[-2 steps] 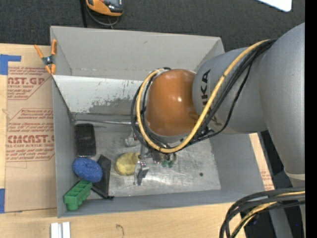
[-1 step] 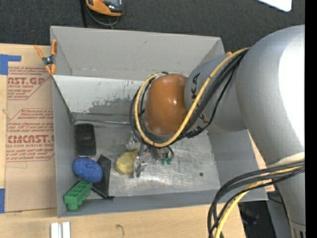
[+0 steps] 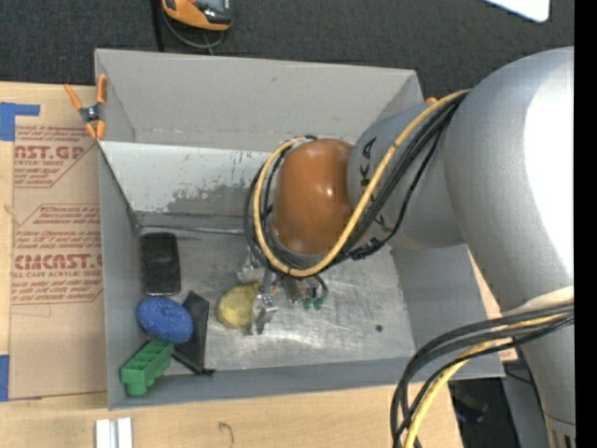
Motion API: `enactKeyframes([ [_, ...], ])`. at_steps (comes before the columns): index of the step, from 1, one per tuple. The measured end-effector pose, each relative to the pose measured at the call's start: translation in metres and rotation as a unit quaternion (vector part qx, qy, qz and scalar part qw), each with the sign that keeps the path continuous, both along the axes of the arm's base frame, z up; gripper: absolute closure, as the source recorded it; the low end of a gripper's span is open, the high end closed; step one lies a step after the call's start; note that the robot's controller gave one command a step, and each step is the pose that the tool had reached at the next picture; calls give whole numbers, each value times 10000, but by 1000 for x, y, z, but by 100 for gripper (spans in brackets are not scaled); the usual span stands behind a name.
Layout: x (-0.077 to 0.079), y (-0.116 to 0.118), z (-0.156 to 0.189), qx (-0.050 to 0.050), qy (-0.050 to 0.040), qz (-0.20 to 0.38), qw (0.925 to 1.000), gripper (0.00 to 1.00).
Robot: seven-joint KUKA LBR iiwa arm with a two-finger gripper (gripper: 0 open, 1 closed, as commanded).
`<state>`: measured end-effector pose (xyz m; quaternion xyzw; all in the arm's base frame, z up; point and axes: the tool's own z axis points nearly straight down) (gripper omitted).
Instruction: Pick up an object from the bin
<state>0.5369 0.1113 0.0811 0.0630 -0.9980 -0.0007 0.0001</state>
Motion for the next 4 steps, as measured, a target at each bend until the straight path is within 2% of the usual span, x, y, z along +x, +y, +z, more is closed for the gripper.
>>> enactKeyframes([
  [1, -5, -11, 87, -2, -5, 141, 9999, 100],
  [3, -5, -11, 87, 0, -3, 139, 9999, 100],
  [4, -7, -9, 127, -10, 35, 96, 9999, 100],
])
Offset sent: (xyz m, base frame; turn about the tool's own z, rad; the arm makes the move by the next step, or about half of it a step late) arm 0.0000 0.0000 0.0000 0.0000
